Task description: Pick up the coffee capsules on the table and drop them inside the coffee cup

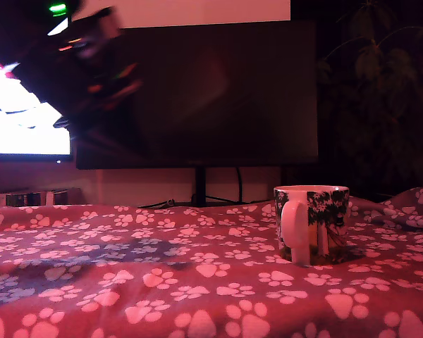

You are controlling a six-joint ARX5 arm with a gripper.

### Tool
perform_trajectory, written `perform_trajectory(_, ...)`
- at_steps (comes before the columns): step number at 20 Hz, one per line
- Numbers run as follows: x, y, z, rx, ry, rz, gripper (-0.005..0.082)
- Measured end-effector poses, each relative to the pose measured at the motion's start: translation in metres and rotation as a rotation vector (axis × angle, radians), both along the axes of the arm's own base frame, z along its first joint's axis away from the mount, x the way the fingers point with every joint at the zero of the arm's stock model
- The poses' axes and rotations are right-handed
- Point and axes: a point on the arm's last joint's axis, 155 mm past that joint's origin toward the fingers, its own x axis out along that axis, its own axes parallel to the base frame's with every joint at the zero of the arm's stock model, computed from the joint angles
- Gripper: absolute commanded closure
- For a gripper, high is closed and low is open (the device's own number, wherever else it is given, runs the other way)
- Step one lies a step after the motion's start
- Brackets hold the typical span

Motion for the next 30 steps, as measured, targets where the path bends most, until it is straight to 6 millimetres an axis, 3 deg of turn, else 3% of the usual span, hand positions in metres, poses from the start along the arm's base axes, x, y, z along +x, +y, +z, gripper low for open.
perform_trajectory(7, 0.001, 0.055, -0.002, -0.047, -0.052, 0.148, 0.079)
perform_trajectory(12, -0.008, 0.096, -0.014, -0.064, -0.069, 0.266, 0.079)
perform_trajectory(16, -0.019, 0.121, -0.012, -0.082, -0.122, 0.333, 0.079)
perform_trajectory(23, -0.046, 0.138, 0.011, -0.152, -0.233, 0.393, 0.079)
perform_trajectory(30, -0.07, 0.151, 0.022, -0.143, -0.267, 0.444, 0.079)
